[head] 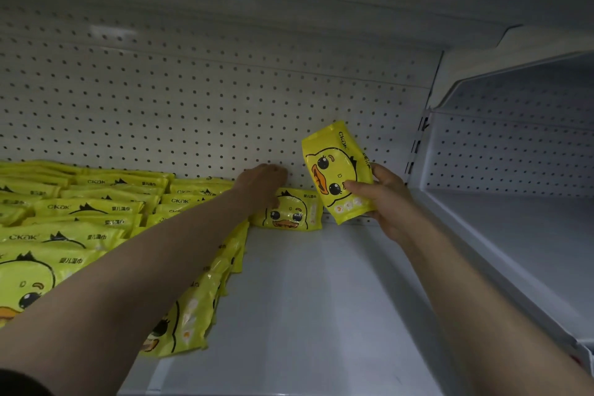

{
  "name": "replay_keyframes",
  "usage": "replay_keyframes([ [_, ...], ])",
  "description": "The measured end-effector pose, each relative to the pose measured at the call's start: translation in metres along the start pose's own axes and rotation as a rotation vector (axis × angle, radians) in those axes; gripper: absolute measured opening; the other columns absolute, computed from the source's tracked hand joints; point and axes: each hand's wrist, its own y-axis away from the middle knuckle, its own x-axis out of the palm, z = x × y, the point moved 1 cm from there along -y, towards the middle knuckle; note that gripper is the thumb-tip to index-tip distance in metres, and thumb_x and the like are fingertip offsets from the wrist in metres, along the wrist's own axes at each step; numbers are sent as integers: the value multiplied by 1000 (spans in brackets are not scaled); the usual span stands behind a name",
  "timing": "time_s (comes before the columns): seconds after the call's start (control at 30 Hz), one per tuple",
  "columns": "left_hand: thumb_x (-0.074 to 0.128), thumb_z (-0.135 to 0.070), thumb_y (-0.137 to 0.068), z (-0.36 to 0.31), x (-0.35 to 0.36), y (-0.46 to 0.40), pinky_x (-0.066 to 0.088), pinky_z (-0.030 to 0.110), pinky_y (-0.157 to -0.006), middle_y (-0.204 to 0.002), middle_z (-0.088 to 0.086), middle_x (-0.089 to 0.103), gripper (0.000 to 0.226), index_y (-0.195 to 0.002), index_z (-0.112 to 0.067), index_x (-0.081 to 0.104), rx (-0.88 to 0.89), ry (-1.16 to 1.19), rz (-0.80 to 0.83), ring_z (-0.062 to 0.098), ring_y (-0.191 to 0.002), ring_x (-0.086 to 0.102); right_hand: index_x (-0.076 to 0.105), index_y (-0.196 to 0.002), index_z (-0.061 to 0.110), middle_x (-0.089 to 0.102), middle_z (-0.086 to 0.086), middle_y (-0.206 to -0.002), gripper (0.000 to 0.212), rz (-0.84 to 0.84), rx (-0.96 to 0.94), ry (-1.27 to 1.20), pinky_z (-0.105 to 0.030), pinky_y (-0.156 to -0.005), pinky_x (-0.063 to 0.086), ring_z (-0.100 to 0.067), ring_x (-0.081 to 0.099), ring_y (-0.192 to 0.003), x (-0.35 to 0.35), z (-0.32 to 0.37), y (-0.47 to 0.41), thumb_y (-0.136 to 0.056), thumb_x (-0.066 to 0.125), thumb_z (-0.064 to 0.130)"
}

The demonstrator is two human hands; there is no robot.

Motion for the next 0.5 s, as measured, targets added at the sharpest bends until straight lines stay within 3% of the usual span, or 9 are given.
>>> replay_keyframes([
  [0.17, 68, -29, -85, 27, -20, 15, 48, 36, -87, -109, 4, 59, 39, -118, -15, 53, -115, 483, -171, 24, -102, 58, 63, -113, 15, 72, -5, -107, 37, 128, 30, 264, -32, -71, 58, -21, 71, -88, 12, -9, -22, -80, 75, 2],
  [0.3, 65, -31, -88, 33, -30, 39, 48, 36, -87, -109, 3, 59, 38, -122, -18, 52, -147, 568, -266, 21, -98, 58, 64, -103, 18, 70, -7, -108, 33, 323, 0, 623, -38, -85, 57, -24, 68, -98, 28, -20, -44, -77, 79, 4],
  [0.4, 58, -36, -93, 26, -30, 57, 45, 36, -95, -124, 5, 56, 39, -130, -28, 50, -82, 499, -146, 22, -112, 54, 64, -106, 18, 69, -3, -103, 32, 463, -12, 805, -36, -86, 54, -18, 66, -94, 41, -26, -51, -79, 78, 10],
  [0.5, 51, -40, -96, 15, -27, 71, 32, 40, -110, -145, 3, 42, 46, -141, -34, 42, -24, 403, 29, 22, -135, 36, 66, -107, 17, 70, -3, -102, 33, 511, -61, 900, -40, -88, 55, -20, 67, -95, 52, -36, -59, -77, 79, 15],
])
